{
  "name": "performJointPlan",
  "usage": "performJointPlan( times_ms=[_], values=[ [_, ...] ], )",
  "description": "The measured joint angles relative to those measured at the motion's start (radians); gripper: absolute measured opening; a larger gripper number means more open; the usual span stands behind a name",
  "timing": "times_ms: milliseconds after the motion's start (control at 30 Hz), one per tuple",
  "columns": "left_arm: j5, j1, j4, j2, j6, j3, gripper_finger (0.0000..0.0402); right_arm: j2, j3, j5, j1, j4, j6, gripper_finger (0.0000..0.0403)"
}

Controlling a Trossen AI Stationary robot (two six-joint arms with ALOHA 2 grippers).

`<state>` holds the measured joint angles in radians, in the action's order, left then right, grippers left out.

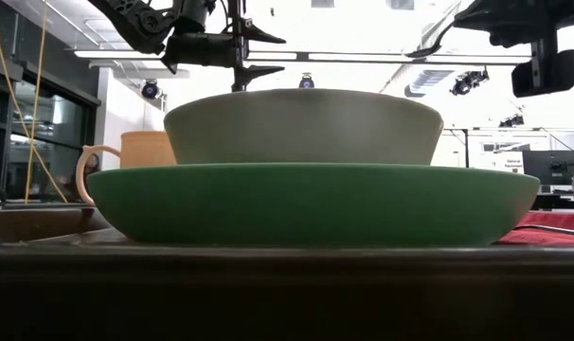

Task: Set up tray
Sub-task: Put the blue spoon on top of the red napkin to the left of the blue fork on the black tray

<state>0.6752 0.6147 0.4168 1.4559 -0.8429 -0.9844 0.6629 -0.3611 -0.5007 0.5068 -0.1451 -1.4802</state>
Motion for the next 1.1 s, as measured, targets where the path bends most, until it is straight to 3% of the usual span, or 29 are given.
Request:
performJointPlan(
  times_ms=[633, 1100],
  values=[
    [0.002, 0.0, 0.0, 0.0, -0.006, 0.0, 0.0244, 0.305, 0.0, 0.013, 0.091, -0.12, -0.099, 0.0],
    [0.054, 0.0, 0.0, 0.0, -0.019, 0.0, 0.0244, 0.338, 0.0, 0.001, 0.082, -0.042, -0.124, 0.0]
  ],
)
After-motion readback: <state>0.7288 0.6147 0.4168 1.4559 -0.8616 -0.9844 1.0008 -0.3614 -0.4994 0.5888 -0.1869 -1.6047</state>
